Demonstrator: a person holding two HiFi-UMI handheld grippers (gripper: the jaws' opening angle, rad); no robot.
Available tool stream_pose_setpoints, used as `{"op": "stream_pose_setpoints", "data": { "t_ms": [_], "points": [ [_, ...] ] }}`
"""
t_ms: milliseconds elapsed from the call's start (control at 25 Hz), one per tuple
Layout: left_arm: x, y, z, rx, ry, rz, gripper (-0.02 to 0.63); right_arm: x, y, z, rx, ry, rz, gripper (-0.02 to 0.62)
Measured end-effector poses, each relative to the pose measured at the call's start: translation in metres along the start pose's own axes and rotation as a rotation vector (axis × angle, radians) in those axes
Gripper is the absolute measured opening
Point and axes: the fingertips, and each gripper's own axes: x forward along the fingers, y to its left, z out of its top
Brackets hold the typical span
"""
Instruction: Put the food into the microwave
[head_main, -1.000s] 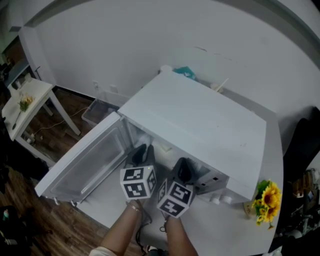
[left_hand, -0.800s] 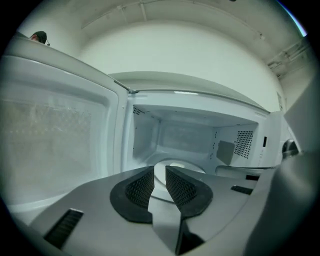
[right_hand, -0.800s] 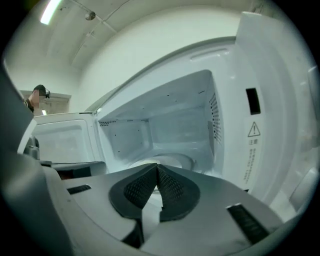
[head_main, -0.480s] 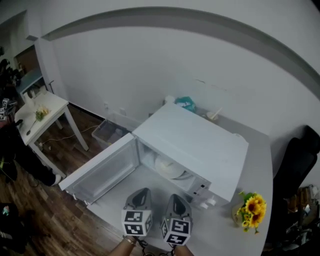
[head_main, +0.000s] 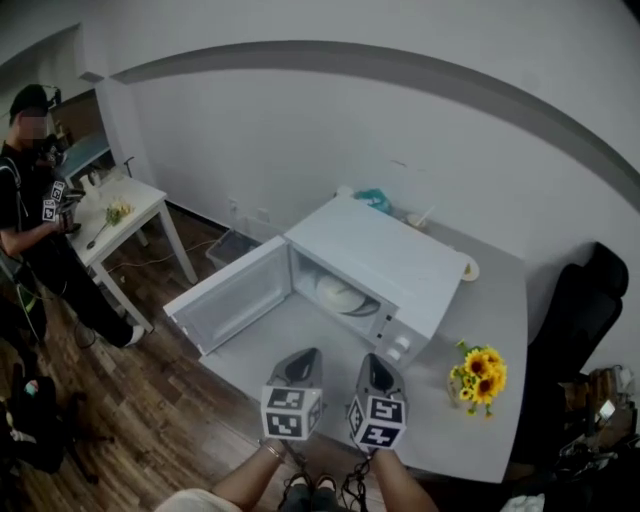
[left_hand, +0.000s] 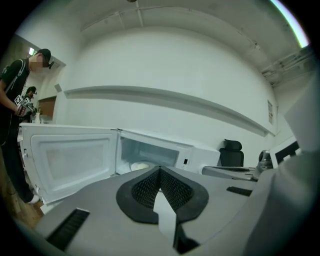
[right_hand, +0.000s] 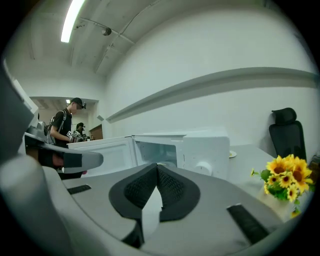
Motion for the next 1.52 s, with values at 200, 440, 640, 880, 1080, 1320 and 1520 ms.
{"op": "stream_pose_setpoints", "data": {
  "t_ms": [200,440,640,880,1080,1320,1520],
  "points": [
    [-0.028,-0.027,0.025,0.014,-0.011,0.001,0.01,-0.026,0.003,0.031,-0.014,-0.027,0.013,0.021],
    [-0.043,-0.043,0.03,0.005,-0.017,0.01,0.011,-0.049,0.008,0.039,-0.051,-0.043,0.045,0.021],
    [-0.043,-0.048,0.034,0.002,-0.032,0.002,0.01,-0.052,0.017,0.042,-0.066,-0.064,0.076,0.021],
    [-0.038,-0.051,0.036,0.0,-0.032,-0.001,0.01,-0.046,0.022,0.045,-0.063,-0.063,0.101,0.021],
    [-0.039,-0.047,0.036,-0.004,-0.027,0.008,0.011,-0.043,0.027,0.05,-0.05,-0.07,0.118,0.018],
    [-0.038,-0.047,0.035,-0.003,-0.028,0.005,0.011,-0.041,0.024,0.049,-0.055,-0.071,0.099,0.017],
    [-0.039,-0.046,0.037,-0.001,-0.033,0.0,0.011,-0.042,0.024,0.051,-0.056,-0.076,0.087,0.017]
  ]
}}
